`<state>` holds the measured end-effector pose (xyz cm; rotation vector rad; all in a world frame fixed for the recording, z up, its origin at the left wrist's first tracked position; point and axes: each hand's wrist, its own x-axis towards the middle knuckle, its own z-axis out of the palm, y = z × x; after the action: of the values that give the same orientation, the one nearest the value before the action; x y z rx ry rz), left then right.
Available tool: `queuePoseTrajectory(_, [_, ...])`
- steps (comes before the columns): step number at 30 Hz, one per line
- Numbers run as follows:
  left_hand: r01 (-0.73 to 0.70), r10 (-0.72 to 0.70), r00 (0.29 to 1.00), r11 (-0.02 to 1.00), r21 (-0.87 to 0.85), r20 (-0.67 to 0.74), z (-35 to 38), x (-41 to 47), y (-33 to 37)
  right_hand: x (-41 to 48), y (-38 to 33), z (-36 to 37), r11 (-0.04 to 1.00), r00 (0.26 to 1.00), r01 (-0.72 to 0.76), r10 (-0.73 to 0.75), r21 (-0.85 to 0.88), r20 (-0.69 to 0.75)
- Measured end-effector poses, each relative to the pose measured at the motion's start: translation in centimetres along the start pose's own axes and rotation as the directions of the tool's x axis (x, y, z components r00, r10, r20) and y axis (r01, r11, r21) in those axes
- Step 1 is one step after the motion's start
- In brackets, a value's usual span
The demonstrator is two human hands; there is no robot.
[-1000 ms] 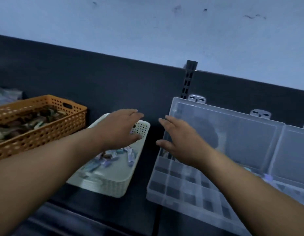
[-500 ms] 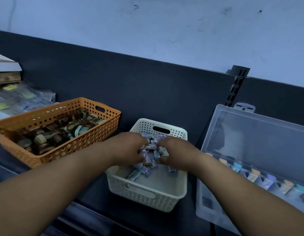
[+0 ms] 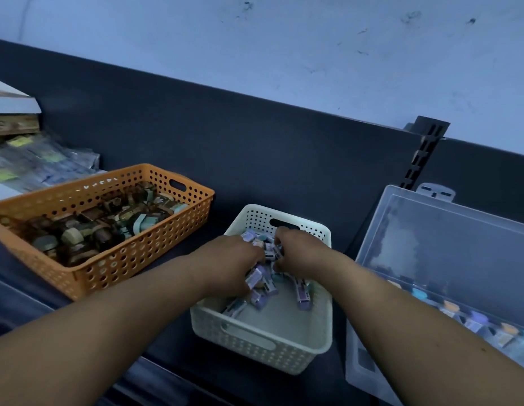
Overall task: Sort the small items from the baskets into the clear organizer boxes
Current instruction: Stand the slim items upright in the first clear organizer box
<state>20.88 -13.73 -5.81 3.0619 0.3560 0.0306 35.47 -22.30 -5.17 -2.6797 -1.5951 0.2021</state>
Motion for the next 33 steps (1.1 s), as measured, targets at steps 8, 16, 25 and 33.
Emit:
queuePoseTrajectory(8, [0.097, -0.132, 0.983, 0.963, -0.25, -0.124, -0.3, -0.3, 0.2, 1.0, -0.2, 0.6, 0.997, 0.999, -0.036, 0.036, 0.071, 0.001])
queuePoseTrajectory(16, [0.068, -0.195, 0.963, 0.844, -0.532, -0.186, -2.2, -0.7, 1.4, -2.3, 1.7, -2.6, 0.84, 0.987, 0.068, 0.022, 0.539, -0.158])
queuePoseTrajectory(25, [0.015, -0.266, 0.949, 0.574, -0.819, -0.169, -4.2, 1.5, 7.0, -9.8, 7.1, -4.5, 0.668, 0.959, 0.063, 0.164, 0.742, -0.229])
queuePoseTrajectory(33, [-0.017, -0.181, 0.974, 0.55, -0.835, -0.139, -4.3, 3.8, 11.8, -14.5, 12.4, -4.5, 0.572, 0.933, 0.016, 0.286, 0.82, -0.217])
